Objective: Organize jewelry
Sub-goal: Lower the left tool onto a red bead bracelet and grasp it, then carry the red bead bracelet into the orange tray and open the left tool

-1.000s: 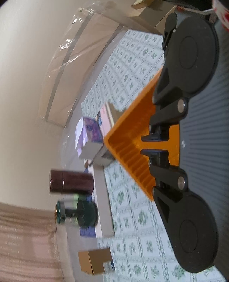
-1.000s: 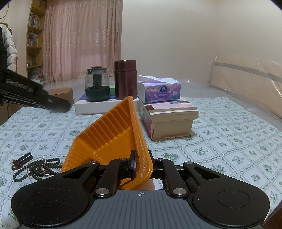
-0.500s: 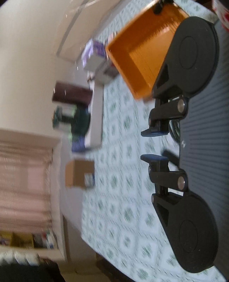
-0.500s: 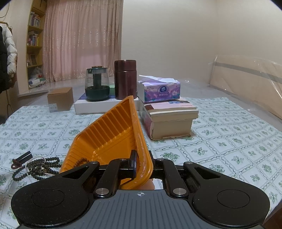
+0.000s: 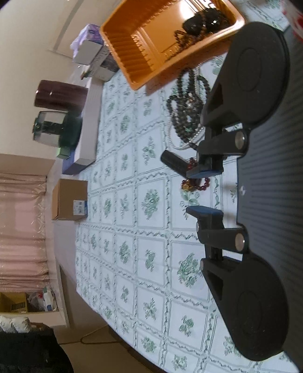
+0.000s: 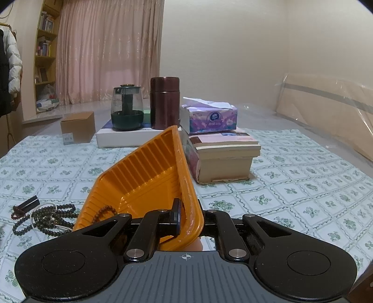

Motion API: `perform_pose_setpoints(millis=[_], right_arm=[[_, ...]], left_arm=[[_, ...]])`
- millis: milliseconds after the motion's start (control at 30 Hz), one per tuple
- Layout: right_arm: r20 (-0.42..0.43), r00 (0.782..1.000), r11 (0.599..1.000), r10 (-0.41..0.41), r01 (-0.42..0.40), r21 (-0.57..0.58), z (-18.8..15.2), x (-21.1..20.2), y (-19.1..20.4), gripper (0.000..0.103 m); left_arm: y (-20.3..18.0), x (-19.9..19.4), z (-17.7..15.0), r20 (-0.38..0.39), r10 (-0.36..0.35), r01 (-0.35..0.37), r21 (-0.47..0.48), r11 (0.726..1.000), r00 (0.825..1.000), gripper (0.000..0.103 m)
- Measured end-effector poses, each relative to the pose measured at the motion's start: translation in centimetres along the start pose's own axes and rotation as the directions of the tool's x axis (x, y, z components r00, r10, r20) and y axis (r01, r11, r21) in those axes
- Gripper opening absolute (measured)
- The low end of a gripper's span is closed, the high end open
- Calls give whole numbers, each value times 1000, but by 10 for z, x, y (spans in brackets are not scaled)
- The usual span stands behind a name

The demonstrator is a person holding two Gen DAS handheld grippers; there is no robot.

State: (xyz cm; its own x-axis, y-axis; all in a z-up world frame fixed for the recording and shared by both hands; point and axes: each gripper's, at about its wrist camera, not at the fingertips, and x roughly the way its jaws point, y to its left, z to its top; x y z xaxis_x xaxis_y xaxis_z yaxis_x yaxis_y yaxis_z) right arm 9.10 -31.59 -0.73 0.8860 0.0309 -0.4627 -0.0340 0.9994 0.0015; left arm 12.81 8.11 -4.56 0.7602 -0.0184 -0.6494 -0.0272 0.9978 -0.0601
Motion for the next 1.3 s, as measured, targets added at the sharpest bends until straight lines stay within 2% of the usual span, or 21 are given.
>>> perform_pose_setpoints(millis=[233, 300, 433, 500, 633, 767, 800, 833, 933, 1033, 1100, 1300], right_arm=[[-3, 1000, 1000, -6, 6, -5, -1, 1, 0, 10], [-4, 1000, 1000, -7, 7, -6, 0, 2, 0, 10], [-6, 1000, 1000, -11, 11, -7, 0, 3, 0, 10], [-7, 1000, 1000, -14, 14, -9, 0, 3, 0, 10], [-10, 1000, 1000, -18, 18, -10, 0, 4, 0, 10], [-12, 1000, 1000, -23, 23, -11, -1, 5, 0, 10], [-13, 1000, 1000, -24, 24, -11, -2, 6, -1, 10], [-13, 1000, 1000, -24, 24, -11, -2, 6, -1, 10], [-13, 1000, 1000, -23, 23, -10, -2, 6, -1, 10], [-11, 1000, 1000, -22, 21, -12, -1, 6, 0, 10], [-9, 1000, 1000, -19, 19, -14, -1, 6, 1, 10], [-9, 1000, 1000, -19, 19, -15, -1, 5, 1, 10]], left_arm=[[-12, 22, -5, -2, 9, -9, 120, 993, 1000, 28], [-17, 28, -5, 3, 25, -26, 180, 983, 1000, 28], [-22, 38, -5, 10, 11, -14, 265, 964, 1000, 28], [-28, 41, -5, 25, -1, -7, 340, 940, 1000, 28], [-40, 51, -5, 13, -40, 28, 499, 866, 999, 28], [-45, 61, -6, -40, -35, 51, 576, 816, 999, 30], [-45, 61, -7, -40, -37, 54, 581, 812, 998, 30], [-44, 61, -7, -43, -39, 57, 579, 813, 998, 30], [-41, 57, -9, -47, -33, 54, 560, 827, 998, 18], [-35, 51, -11, -53, -33, 56, 514, 856, 998, 14], [-31, 48, -12, -63, -33, 59, 478, 876, 997, 4], [-16, 37, -23, -95, -28, 61, 374, 925, 995, 4]])
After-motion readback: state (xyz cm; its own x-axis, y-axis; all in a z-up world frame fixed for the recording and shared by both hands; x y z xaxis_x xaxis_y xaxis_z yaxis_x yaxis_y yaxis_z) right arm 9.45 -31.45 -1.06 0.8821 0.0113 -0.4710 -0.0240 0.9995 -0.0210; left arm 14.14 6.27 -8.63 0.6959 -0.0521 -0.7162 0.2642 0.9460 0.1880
